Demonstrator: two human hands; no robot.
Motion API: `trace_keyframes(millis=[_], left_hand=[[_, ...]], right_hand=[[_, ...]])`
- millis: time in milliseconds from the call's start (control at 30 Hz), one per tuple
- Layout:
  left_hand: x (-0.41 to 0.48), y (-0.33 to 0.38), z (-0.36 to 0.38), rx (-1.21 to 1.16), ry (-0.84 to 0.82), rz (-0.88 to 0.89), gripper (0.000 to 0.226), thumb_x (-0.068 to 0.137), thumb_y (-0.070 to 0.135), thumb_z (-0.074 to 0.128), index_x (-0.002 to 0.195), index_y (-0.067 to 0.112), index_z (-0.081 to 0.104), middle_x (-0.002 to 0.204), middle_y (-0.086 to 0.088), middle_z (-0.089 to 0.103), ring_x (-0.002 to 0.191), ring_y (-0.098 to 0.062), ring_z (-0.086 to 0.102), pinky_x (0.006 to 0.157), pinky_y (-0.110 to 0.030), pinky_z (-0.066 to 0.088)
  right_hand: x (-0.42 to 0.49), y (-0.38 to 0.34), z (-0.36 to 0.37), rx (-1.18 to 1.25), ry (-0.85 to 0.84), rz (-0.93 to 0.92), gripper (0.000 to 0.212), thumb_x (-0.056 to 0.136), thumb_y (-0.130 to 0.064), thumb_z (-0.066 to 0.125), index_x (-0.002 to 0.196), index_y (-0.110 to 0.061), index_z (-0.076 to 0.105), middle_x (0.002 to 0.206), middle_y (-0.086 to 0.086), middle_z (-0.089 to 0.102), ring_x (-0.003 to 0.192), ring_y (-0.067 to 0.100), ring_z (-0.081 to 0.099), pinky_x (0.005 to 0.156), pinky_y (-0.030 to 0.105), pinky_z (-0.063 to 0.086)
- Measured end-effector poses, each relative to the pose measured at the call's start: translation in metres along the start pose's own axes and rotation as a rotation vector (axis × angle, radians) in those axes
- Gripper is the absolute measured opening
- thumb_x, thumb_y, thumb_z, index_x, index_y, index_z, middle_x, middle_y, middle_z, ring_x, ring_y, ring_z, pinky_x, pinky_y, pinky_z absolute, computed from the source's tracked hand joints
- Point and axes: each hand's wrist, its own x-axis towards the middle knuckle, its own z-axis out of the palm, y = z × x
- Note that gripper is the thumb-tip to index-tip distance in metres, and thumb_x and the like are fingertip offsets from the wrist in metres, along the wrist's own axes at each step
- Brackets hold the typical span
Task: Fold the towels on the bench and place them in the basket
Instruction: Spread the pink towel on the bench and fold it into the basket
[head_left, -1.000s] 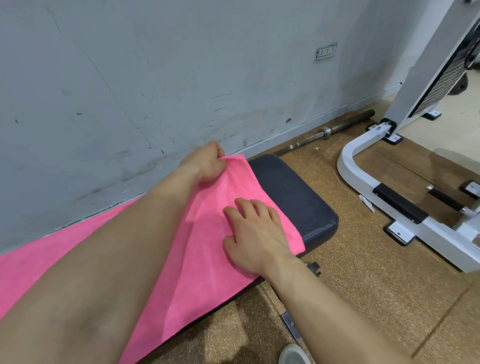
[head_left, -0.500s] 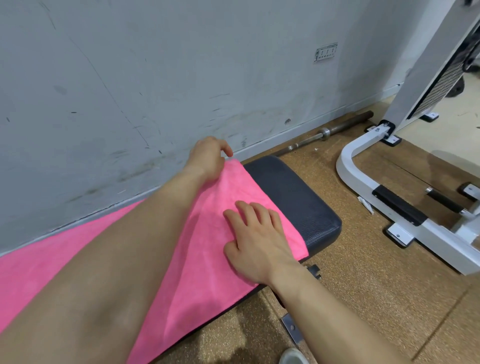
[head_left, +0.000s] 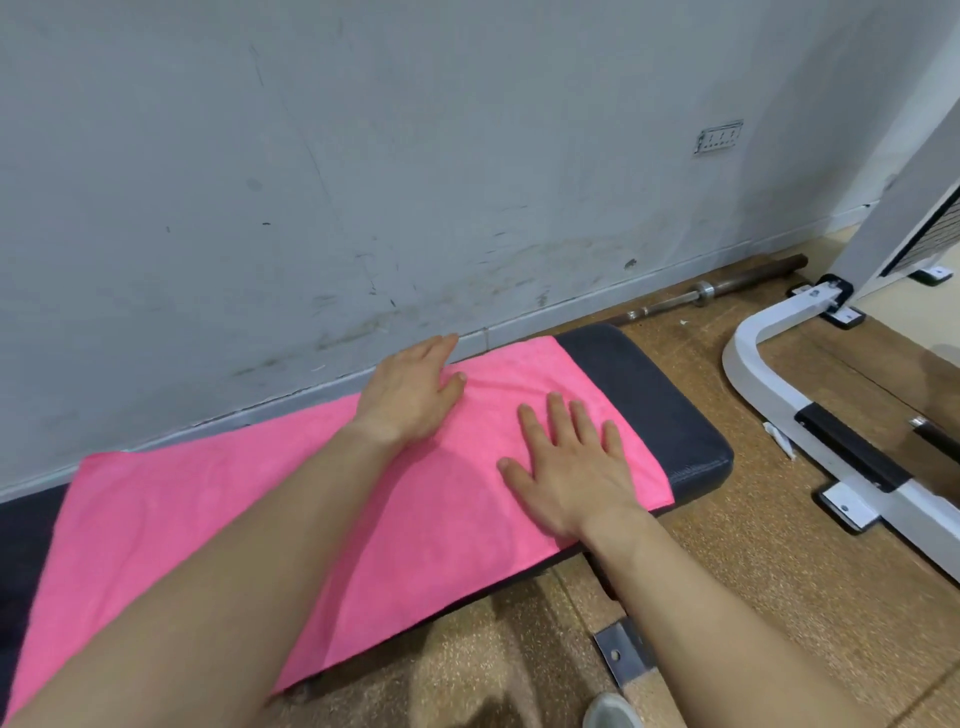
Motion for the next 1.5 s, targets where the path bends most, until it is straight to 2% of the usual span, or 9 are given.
trace_keyframes(millis=[100,267,500,733,933,1133,1267,1400,1500], left_hand=[[-0.056,-0.012,-0.016,0.009,-0.024,-0.031,0.059,0.095,0.038,0.051,0.151,0.022,0.037,0.154,-0.002,0.042,0.139,-0.022,0.041,0.116,-0.034,0.03],[-0.169,-0.064,-0.037,-0.018,0.087,-0.201,0.068,0.085,0.047,0.035,0.142,0.015,0.052,0.147,-0.009,0.051,0.135,-0.026,0.049,0.114,-0.041,0.036],[-0.305,-0.123,-0.063,0.036,0.116,-0.562,0.056,0.096,0.033,0.049,0.149,0.019,0.041,0.158,-0.007,0.034,0.144,-0.025,0.033,0.117,-0.037,0.027],[-0.366,-0.146,-0.053,0.022,0.058,-0.527,0.053,0.098,0.041,0.046,0.149,0.024,0.042,0.16,-0.003,0.031,0.146,-0.023,0.031,0.118,-0.041,0.028],[-0.372,-0.155,-0.06,-0.046,0.182,-0.518,0.036,0.1,0.026,0.045,0.133,0.023,0.058,0.146,0.005,0.051,0.134,-0.019,0.044,0.11,-0.038,0.038],[-0.307,-0.173,-0.069,-0.208,0.218,-0.549,0.046,0.09,0.003,0.043,0.131,0.019,0.057,0.138,0.0,0.054,0.128,-0.022,0.049,0.106,-0.04,0.041],[-0.254,-0.193,-0.074,-0.263,0.192,-0.636,0.042,0.094,0.007,0.041,0.131,0.017,0.058,0.138,-0.006,0.05,0.13,-0.027,0.046,0.108,-0.042,0.04],[-0.227,-0.206,-0.073,-0.157,0.055,-0.696,0.036,0.093,0.017,0.044,0.128,0.017,0.055,0.138,-0.008,0.043,0.136,-0.03,0.032,0.11,-0.044,0.036],[-0.217,-0.217,-0.077,-0.149,0.057,-0.738,0.035,0.089,0.023,0.055,0.124,0.02,0.059,0.135,-0.006,0.047,0.131,-0.03,0.038,0.107,-0.045,0.039]], right_hand=[[-0.007,-0.012,-0.012,0.034,0.06,0.01,0.074,0.098,-0.062,0.022,0.161,-0.026,0.005,0.168,0.006,-0.006,0.154,0.031,-0.006,0.123,0.055,-0.002],[-0.028,-0.095,-0.015,0.094,0.105,-0.172,0.07,0.098,-0.056,0.032,0.158,-0.021,0.022,0.166,0.007,0.017,0.151,0.03,0.017,0.123,0.053,0.01],[-0.085,-0.232,0.017,0.121,0.121,-0.465,0.057,0.094,-0.044,0.046,0.146,-0.021,0.043,0.152,0.004,0.041,0.137,0.029,0.038,0.116,0.044,0.027],[-0.128,-0.293,0.055,0.116,0.07,-0.747,0.047,0.087,-0.038,0.046,0.129,-0.023,0.059,0.131,-0.001,0.051,0.117,0.025,0.047,0.098,0.045,0.042],[-0.134,-0.301,0.08,-0.098,0.134,-0.762,0.072,0.063,-0.058,0.07,0.124,-0.024,0.051,0.125,0.001,0.046,0.112,0.026,0.044,0.094,0.044,0.04],[-0.113,-0.309,0.085,-0.06,0.318,-0.828,0.039,0.079,-0.047,0.069,0.105,-0.021,0.056,0.106,0.002,0.053,0.094,0.027,0.05,0.077,0.042,0.044],[-0.102,-0.303,0.074,0.049,0.324,-0.886,0.014,0.087,-0.031,0.062,0.094,-0.019,0.062,0.092,0.0,0.06,0.082,0.027,0.057,0.064,0.038,0.047],[-0.099,-0.299,0.062,0.177,0.262,-0.844,0.031,0.084,-0.014,0.057,0.114,-0.02,0.054,0.102,0.0,0.066,0.075,0.03,0.063,0.055,0.037,0.048],[-0.097,-0.295,0.059,0.322,0.223,-0.804,0.044,0.084,-0.009,0.053,0.124,-0.023,0.043,0.117,0.002,0.063,0.078,0.035,0.065,0.06,0.042,0.051]])
